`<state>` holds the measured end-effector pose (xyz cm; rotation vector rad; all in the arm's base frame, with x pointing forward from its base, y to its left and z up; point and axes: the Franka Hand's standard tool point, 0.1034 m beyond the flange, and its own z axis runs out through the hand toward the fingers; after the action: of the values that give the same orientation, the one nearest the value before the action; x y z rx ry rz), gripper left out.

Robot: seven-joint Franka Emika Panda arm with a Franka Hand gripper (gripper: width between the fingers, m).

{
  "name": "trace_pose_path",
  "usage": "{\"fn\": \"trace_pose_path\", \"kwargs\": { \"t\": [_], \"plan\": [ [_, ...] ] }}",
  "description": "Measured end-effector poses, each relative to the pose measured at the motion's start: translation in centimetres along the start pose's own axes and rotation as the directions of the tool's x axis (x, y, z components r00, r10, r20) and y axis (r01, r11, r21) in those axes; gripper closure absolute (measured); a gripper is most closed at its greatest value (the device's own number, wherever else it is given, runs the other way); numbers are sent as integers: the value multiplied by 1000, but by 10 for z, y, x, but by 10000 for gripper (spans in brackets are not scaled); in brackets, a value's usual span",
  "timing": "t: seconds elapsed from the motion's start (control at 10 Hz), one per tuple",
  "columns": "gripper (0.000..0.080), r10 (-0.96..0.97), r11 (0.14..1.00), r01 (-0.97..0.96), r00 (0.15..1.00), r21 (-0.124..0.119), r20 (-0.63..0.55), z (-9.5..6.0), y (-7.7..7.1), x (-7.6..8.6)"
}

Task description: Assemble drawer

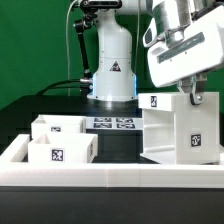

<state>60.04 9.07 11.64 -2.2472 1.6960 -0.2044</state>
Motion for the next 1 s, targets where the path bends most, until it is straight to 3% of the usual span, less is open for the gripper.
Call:
{"fn": "trace_pose_path", "kwargs": {
  "t": [0.5,1.0],
  "plan": [
    [752,316,948,-317,948,20,36,5,-7,4],
    [748,321,946,-322,945,17,57,19,-31,9]
  ]
}}
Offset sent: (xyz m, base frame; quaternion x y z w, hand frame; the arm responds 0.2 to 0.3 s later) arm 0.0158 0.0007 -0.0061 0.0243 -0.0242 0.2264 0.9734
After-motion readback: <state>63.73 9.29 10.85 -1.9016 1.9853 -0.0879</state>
